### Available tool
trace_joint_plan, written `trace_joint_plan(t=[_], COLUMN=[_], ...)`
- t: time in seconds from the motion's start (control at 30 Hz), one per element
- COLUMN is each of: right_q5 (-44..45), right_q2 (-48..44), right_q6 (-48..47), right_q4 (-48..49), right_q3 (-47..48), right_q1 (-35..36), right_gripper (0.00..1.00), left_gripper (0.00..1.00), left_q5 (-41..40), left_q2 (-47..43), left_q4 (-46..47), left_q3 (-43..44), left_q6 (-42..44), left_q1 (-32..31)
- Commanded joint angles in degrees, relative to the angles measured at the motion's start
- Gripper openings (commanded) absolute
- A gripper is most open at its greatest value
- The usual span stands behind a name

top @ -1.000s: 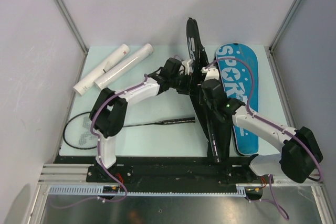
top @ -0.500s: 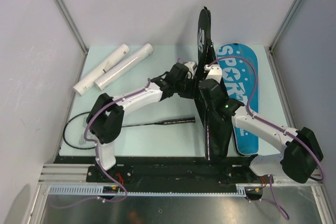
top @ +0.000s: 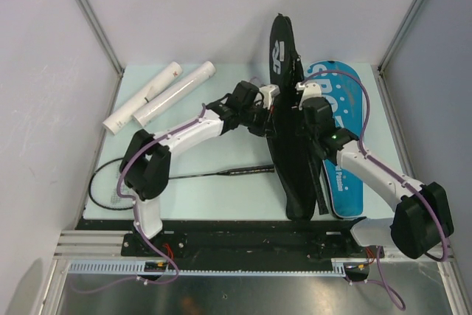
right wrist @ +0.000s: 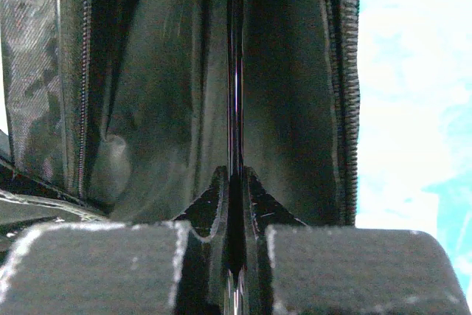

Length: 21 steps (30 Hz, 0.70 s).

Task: Pack up the badminton gear
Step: Place the racket in the racket bag.

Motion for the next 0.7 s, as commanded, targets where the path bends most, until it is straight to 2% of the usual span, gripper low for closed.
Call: trace_joint_plan(t=[0.0, 0.07, 0.13, 0.2, 0.27, 0.37, 0.47, 0.67], right_q5=[-2.7, 0.5, 3.0, 7.0, 7.2, 11.2, 13.3, 20.0], right_q2=[-1.6, 0.8, 1.8, 2.7, 3.8, 3.9, 3.9, 6.5], right_q6=[-10.8, -10.8, -5.4, 0.5, 3.4, 0.8, -3.9, -1.9], right_q4=[11.4, 14.6, 15.4, 13.5, 11.9, 13.9, 22.9, 26.3], right_q3=[3.2, 3.0, 3.2, 4.4, 5.0, 4.6, 0.9, 0.9], right_q1=[0.3, 0.4, 1.3, 2.7, 2.6, 4.9, 7.0, 8.2], right_gripper=[0.00, 0.00, 0.00, 0.00, 0.00, 0.00, 0.00, 0.00], left_gripper=[0.00, 0.00, 0.00, 0.00, 0.00, 0.00, 0.00, 0.00], left_q5=[16.1, 17.8, 18.5, 19.2, 19.3, 19.8, 20.7, 21.3], left_q2=[0.4, 1.2, 2.0, 2.3, 2.4, 2.6, 2.7, 2.4], left_q4=[-3.2, -3.2, -3.1, -3.1, -3.0, -3.0, -2.8, -2.6], left_q3=[0.0, 0.3, 1.1, 1.7, 2.0, 1.5, 1.2, 0.9], left_q6=[3.7, 3.1, 2.1, 1.6, 1.6, 1.8, 1.9, 2.0], left_q1=[2.6, 3.2, 3.0, 2.9, 2.6, 2.6, 2.6, 2.6])
